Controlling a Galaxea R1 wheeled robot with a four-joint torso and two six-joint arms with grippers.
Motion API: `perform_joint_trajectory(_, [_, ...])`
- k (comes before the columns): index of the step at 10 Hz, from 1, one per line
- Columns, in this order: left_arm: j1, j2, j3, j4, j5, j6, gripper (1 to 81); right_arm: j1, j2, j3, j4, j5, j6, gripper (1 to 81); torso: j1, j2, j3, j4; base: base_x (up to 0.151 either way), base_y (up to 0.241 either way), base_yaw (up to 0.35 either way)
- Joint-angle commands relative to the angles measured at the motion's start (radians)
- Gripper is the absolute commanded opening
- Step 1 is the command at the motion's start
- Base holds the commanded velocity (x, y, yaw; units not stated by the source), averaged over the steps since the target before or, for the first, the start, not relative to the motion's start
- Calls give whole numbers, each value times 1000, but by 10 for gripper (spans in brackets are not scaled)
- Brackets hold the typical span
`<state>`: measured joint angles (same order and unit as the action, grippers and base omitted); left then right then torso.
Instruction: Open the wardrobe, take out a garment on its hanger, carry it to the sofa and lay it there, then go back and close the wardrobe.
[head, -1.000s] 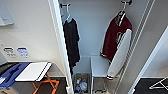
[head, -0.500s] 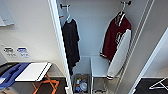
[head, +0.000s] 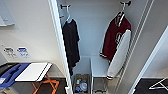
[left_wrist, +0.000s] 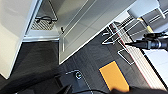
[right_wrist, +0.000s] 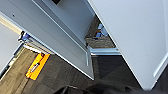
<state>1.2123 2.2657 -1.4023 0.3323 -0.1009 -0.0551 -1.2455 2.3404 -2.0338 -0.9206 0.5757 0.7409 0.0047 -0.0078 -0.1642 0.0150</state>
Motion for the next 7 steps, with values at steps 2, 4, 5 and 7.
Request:
perform_joint_trajectory(2, [-10, 149, -182, -85, -25, -5, 811, -53, 160, -216, 14, -11, 71, 811, 0, 0, 0, 0, 0, 0, 0])
perform_joint_trajectory(4, [6, 207, -270, -99, -71, -6, 811, -94, 246, -340, 9, -14, 104, 811, 0, 0, 0, 0, 0, 0, 0])
perform_joint_trajectory(5, [13, 235, -317, -128, -109, -6, 811, -114, 295, -418, 9, -14, 118, 811, 0, 0, 0, 0, 0, 0, 0])
perform_joint_trajectory(7, [34, 290, -389, -180, -135, -9, 811, -150, 361, -506, 9, -13, 153, 811, 0, 0, 0, 0, 0, 0, 0])
